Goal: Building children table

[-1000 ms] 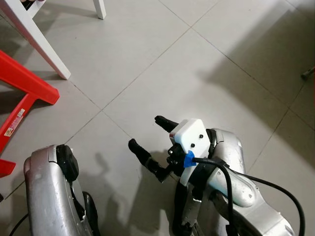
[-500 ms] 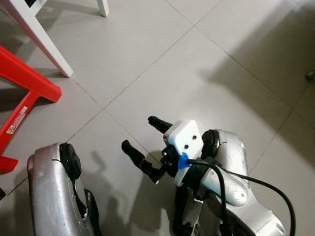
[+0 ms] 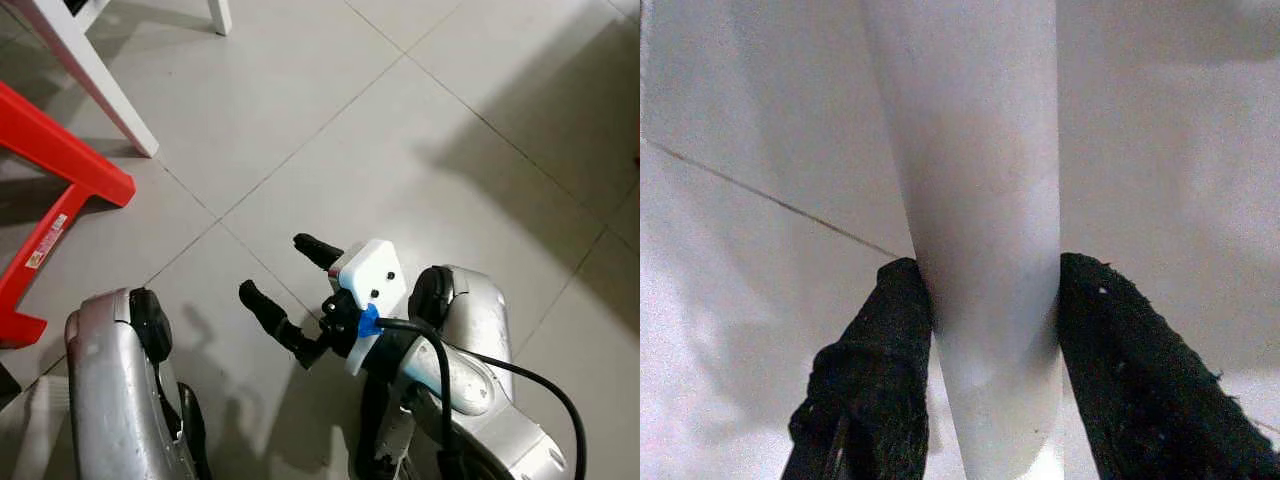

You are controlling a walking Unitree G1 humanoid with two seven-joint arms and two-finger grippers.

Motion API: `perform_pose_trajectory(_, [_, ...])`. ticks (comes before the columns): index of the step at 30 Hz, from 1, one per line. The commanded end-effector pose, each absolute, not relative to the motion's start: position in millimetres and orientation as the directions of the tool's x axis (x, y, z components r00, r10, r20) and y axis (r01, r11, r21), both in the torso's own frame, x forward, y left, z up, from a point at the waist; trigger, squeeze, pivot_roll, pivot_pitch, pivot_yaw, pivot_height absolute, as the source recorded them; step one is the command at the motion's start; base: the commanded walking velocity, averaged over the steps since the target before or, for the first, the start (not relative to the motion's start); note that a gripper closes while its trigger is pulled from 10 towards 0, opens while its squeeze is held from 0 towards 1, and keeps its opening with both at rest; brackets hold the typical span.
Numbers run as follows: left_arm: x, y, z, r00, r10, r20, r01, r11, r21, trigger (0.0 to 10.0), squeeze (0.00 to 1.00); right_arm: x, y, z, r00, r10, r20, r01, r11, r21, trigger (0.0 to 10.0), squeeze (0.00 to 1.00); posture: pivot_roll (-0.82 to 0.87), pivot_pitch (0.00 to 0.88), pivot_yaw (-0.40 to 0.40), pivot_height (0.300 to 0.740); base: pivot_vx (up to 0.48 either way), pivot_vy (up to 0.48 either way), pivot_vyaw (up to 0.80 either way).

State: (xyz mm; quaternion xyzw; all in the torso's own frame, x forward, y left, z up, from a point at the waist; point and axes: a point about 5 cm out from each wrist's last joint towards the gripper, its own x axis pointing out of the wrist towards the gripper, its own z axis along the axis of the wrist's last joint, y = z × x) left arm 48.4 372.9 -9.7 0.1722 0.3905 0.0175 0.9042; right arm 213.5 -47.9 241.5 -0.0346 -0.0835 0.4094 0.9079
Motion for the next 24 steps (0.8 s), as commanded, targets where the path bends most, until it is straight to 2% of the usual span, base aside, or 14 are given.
perform_pose_trajectory(1, [24, 373, -14, 0.653, 0.171, -0.738, 0.079, 0.954, 0.291, 10.0, 0.00, 213, -46, 231, 0.648, 0.758, 0.074, -0.754, 0.653, -0.074, 10.0, 0.00, -0.05, 0.590, -0.049, 0.300, 0.000, 0.000, 0.00])
perform_pose_trajectory(6, [26, 375, -10, 0.666, 0.167, -0.727, 0.086, 0.951, 0.297, 10.0, 0.00, 218, -44, 225, 0.659, 0.752, 0.037, -0.751, 0.660, -0.029, 10.0, 0.00, -0.03, 0.583, -0.042, 0.310, 0.000, 0.000, 0.00])
perform_pose_trajectory(12, [44, 374, 4, 0.722, 0.154, -0.675, 0.092, 0.945, 0.314, 10.0, 0.00, 225, -43, 217, 0.680, 0.733, 0.002, -0.733, 0.680, 0.016, 10.0, 0.00, 0.00, 0.554, -0.034, 0.330, 0.000, 0.000, 0.00])
perform_pose_trajectory(15, [54, 372, 12, 0.750, 0.150, -0.645, 0.093, 0.940, 0.327, 10.0, 0.00, 228, -43, 215, 0.682, 0.731, 0.000, -0.731, 0.682, 0.031, 10.0, 0.00, 0.02, 0.534, -0.030, 0.340, 0.000, 0.000, 0.00])
perform_pose_trajectory(22, [97, 369, 37, 0.833, 0.128, -0.537, 0.088, 0.930, 0.358, 10.0, 0.00, 240, -45, 213, 0.699, 0.715, 0.016, -0.714, 0.697, 0.066, 10.0, 0.00, 0.05, 0.460, -0.017, 0.375, 0.000, 0.000, 0.00])
perform_pose_trajectory(24, [100, 369, 38, 0.838, 0.125, -0.532, 0.088, 0.930, 0.357, 10.0, 0.00, 240, -46, 212, 0.700, 0.714, 0.015, -0.713, 0.698, 0.068, 10.0, 0.00, 0.05, 0.460, -0.017, 0.380, 0.000, 0.000, 0.00])
